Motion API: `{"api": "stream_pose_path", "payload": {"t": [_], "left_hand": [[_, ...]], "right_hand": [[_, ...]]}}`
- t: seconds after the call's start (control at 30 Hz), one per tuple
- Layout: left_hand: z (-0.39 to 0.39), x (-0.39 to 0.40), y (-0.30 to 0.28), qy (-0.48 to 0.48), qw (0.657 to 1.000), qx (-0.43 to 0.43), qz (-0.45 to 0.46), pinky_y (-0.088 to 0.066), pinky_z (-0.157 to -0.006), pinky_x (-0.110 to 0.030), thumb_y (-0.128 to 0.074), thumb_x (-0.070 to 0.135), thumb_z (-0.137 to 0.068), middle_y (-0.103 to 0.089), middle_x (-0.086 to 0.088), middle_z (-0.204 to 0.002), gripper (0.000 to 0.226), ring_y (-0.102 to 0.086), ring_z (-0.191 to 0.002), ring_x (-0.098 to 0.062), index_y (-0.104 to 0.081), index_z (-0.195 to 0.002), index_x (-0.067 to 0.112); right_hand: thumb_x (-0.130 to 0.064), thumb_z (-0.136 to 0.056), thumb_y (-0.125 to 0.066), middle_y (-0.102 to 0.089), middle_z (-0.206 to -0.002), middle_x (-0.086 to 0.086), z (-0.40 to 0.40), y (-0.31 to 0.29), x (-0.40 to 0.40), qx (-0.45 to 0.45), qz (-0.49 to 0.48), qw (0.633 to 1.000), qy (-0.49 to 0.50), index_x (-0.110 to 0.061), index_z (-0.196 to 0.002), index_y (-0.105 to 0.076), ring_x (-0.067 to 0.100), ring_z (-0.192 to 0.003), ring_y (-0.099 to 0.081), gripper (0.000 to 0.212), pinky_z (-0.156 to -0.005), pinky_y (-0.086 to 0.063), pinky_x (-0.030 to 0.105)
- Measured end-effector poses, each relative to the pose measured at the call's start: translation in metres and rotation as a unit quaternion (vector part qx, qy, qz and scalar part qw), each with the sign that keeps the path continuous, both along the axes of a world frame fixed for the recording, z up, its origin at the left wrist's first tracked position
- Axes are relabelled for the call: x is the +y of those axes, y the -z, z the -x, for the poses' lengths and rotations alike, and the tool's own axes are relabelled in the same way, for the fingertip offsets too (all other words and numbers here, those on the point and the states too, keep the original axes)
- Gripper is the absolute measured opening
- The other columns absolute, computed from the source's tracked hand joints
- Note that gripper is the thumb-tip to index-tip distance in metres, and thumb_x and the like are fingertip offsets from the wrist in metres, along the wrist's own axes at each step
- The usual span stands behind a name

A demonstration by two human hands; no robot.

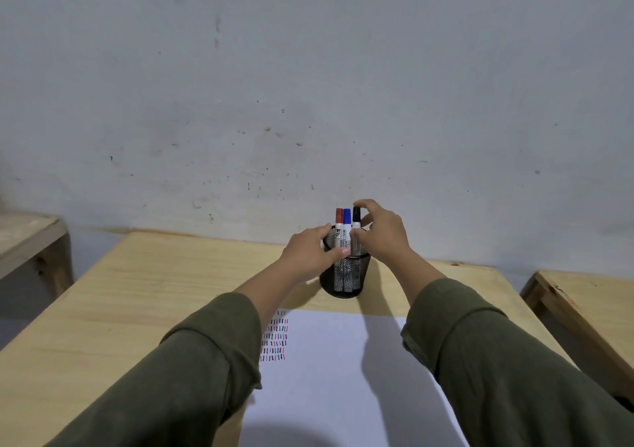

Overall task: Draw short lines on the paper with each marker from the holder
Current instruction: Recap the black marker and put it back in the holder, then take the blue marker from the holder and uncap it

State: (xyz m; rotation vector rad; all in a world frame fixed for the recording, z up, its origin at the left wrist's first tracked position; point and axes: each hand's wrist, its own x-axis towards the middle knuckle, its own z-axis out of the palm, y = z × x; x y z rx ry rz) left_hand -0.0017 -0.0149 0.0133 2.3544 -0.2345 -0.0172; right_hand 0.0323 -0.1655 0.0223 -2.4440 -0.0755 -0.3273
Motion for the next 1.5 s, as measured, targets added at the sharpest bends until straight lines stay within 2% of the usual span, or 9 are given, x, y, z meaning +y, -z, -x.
{"api": "stream_pose_path", "payload": {"t": [0.13,0.27,0.37,0.53,0.77,0.93,1.1,1.33,1.5], "left_hand": [[-0.002,-0.001,0.000,0.003,1.000,0.001,-0.011,-0.036,-0.100,-0.030,-0.060,0.043,-0.084,-0.053,-0.003,-0.140,0.066,-0.045,-0.130,-0.023,-0.037,-0.143,0.022],[-0.002,0.000,-0.001,0.004,1.000,0.002,-0.013,-0.035,-0.103,-0.032,-0.060,0.042,-0.085,-0.048,-0.004,-0.143,0.067,-0.041,-0.133,-0.025,-0.035,-0.143,0.021],[-0.002,0.000,-0.001,0.006,1.000,0.002,-0.015,-0.036,-0.103,-0.031,-0.061,0.041,-0.085,-0.050,-0.005,-0.142,0.066,-0.042,-0.133,-0.025,-0.036,-0.143,0.022],[-0.002,-0.001,-0.001,0.004,1.000,0.008,-0.012,-0.031,-0.108,-0.033,-0.060,0.042,-0.085,-0.041,-0.004,-0.149,0.069,-0.035,-0.139,-0.024,-0.034,-0.144,0.018],[-0.001,0.000,0.001,0.004,1.000,0.014,0.014,-0.026,-0.112,-0.032,-0.062,0.042,-0.084,-0.036,-0.005,-0.152,0.072,-0.030,-0.142,-0.022,-0.032,-0.145,0.017],[0.003,-0.002,0.003,-0.024,0.999,-0.001,0.041,-0.030,-0.108,-0.029,-0.066,0.041,-0.081,-0.042,-0.006,-0.148,0.070,-0.035,-0.139,-0.023,-0.038,-0.142,0.019],[0.010,-0.002,-0.011,-0.059,0.994,-0.058,0.077,-0.031,-0.108,-0.029,-0.064,0.041,-0.082,-0.048,-0.001,-0.144,0.062,-0.040,-0.135,-0.020,-0.045,-0.138,0.020],[0.028,-0.007,-0.069,-0.078,0.957,-0.171,0.219,-0.033,-0.093,-0.018,-0.058,0.033,-0.089,-0.063,0.007,-0.126,0.035,-0.054,-0.118,-0.008,-0.058,-0.122,0.023],[0.052,-0.010,-0.097,-0.055,0.942,-0.199,0.263,-0.036,-0.082,-0.009,-0.060,0.026,-0.088,-0.067,0.013,-0.102,0.027,-0.054,-0.100,0.000,-0.064,-0.114,0.027]], "right_hand": [[-0.017,-0.083,-0.065,-0.060,-0.121,0.011,-0.002,-0.002,-0.001,-0.006,0.031,0.999,-0.012,-0.024,-0.137,-0.049,0.024,-0.106,-0.056,0.056,-0.084,-0.044,0.032],[-0.015,-0.088,-0.057,-0.047,-0.132,0.011,-0.003,-0.003,0.001,-0.018,0.039,0.998,-0.035,-0.034,-0.140,-0.043,0.026,-0.121,-0.046,0.057,-0.093,-0.040,0.033],[-0.018,-0.089,-0.055,-0.041,-0.140,0.009,-0.004,-0.004,0.001,-0.016,0.094,0.995,-0.040,-0.035,-0.136,-0.048,0.026,-0.131,-0.035,0.050,-0.105,-0.035,0.042],[-0.025,-0.086,-0.060,-0.037,-0.143,0.005,-0.001,-0.006,0.001,-0.031,0.131,0.991,-0.021,-0.030,-0.126,-0.057,0.025,-0.134,-0.027,0.040,-0.102,-0.030,0.043],[-0.023,-0.080,-0.070,-0.051,-0.120,0.005,0.019,-0.003,0.001,-0.093,0.050,0.994,-0.023,-0.028,-0.113,-0.063,0.021,-0.115,-0.042,0.035,-0.093,-0.037,0.036],[-0.010,-0.082,-0.066,-0.065,-0.091,0.007,0.032,-0.001,0.004,-0.039,-0.077,0.995,-0.059,-0.026,-0.113,-0.053,0.022,-0.084,-0.059,0.037,-0.068,-0.045,0.029],[-0.003,-0.080,-0.065,-0.064,-0.091,0.008,0.039,-0.020,0.005,-0.071,-0.184,0.980,-0.031,-0.026,-0.121,-0.041,0.013,-0.073,-0.062,0.052,-0.059,-0.042,0.008],[-0.007,-0.080,-0.068,-0.071,-0.093,0.003,0.059,-0.073,0.005,-0.153,-0.247,0.955,-0.057,-0.029,-0.119,-0.038,0.012,-0.083,-0.068,0.054,-0.067,-0.044,0.001],[-0.012,-0.082,-0.067,-0.074,-0.094,-0.003,0.088,-0.088,0.010,-0.148,-0.207,0.962,-0.097,-0.026,-0.120,-0.040,0.009,-0.088,-0.068,0.049,-0.079,-0.050,0.019]]}}
